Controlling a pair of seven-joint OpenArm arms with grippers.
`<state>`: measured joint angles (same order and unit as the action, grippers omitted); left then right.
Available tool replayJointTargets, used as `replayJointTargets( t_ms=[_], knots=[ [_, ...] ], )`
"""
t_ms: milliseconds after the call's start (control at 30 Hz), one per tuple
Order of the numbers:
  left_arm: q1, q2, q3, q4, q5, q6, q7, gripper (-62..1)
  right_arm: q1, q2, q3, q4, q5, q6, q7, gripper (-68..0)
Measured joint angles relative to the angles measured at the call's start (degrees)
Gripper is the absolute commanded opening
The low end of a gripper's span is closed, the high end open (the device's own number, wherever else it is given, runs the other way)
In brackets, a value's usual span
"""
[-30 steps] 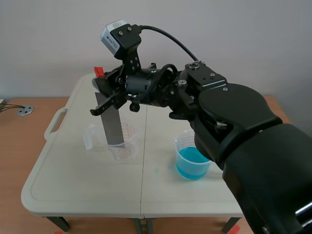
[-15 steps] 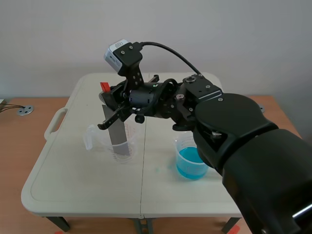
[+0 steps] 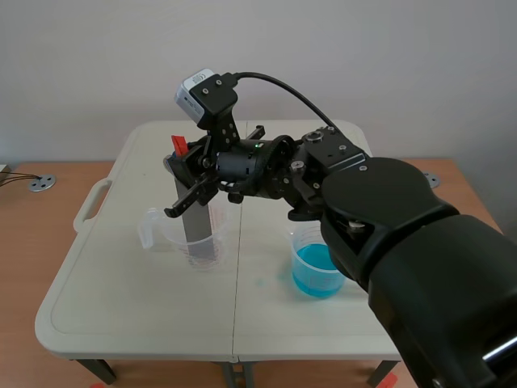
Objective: Hold the metal plate by the orange handle, dip it into the blue solution, take it out and point at it, then put the plate back in the beaker on the left.
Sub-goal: 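Put the plate into the left beaker, then return to the home posture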
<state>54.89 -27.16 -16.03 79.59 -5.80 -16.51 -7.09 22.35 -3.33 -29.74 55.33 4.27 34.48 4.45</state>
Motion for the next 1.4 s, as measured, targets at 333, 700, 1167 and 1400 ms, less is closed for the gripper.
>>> replayJointTargets(
  t_ms=[333, 700, 1167, 1400],
  knots=[
    [0.0, 0.0, 0.0, 0.0, 1.3, 0.0, -1.5, 1.4, 0.0, 0.0, 0.0, -0.1, -0.4, 0.0, -0.9, -20.9],
    [0.0, 0.0, 0.0, 0.0, 1.3, 0.0, -1.5, 1.4, 0.0, 0.0, 0.0, -0.3, -0.2, -2.2, -0.9, -1.1],
    [0.0, 0.0, 0.0, 0.0, -0.2, 0.0, -1.9, 1.4, -3.2, 5.5, 6.8, 8.1, 5.8, -1.9, -4.8, -1.2],
    [-7.1, 0.0, 0.0, 0.7, -3.5, 0.0, -4.7, 1.4, -10.7, 8.8, 9.4, 22.3, 6.4, 0.9, -9.0, -1.2]
  ],
)
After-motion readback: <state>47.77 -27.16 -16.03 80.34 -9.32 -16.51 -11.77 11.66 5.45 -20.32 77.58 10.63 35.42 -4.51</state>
